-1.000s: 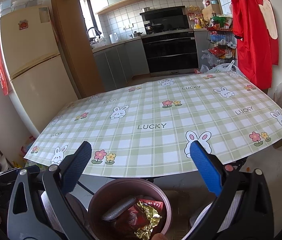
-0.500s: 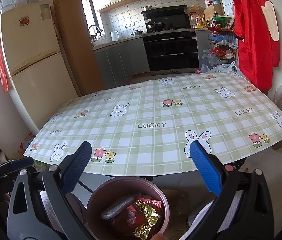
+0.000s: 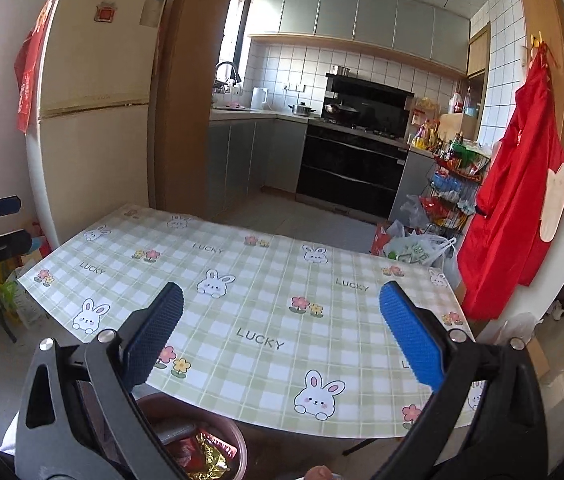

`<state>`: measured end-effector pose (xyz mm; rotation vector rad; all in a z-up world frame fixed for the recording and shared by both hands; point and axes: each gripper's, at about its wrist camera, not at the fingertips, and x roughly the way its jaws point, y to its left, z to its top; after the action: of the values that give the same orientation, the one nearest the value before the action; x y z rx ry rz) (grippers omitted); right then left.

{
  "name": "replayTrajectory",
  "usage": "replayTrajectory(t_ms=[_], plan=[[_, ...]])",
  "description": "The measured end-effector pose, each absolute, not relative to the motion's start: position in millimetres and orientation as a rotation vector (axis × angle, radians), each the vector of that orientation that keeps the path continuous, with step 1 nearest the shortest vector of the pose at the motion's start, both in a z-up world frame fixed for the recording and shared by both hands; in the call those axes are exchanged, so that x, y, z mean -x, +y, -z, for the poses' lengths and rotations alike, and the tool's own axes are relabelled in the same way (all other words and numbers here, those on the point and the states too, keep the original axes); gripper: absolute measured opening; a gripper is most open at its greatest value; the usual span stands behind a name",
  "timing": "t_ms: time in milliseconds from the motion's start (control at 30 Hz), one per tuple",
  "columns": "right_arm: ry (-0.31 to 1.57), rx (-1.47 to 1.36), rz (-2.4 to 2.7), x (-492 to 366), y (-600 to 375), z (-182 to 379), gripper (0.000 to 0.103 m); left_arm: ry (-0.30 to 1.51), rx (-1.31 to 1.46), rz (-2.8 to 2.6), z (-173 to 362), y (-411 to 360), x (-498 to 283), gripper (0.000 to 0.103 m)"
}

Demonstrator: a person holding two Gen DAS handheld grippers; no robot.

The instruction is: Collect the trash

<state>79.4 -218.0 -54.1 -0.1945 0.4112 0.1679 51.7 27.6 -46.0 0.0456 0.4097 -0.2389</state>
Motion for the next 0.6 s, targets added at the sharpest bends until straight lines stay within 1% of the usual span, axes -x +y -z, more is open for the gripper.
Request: replayTrajectory(t_ms=[133, 267, 600], plan=[[0.392, 0.176, -0.153, -74.4, -223.5, 35.6, 0.097, 0.362, -0.064, 0.246, 20.6, 27.1, -49.9, 0.097], [0.401, 0.179, -0.152, -70.6, -223.4, 32.6, 0.097, 0.329, -0.09, 0.251, 7.3, 21.9, -44.5, 0.097], [0.399, 0.176, -0.159, -68.1, -220.3, 31.5, 0.097, 0.319, -0.115, 0.229, 6.2, 13.6, -41.8, 0.097]])
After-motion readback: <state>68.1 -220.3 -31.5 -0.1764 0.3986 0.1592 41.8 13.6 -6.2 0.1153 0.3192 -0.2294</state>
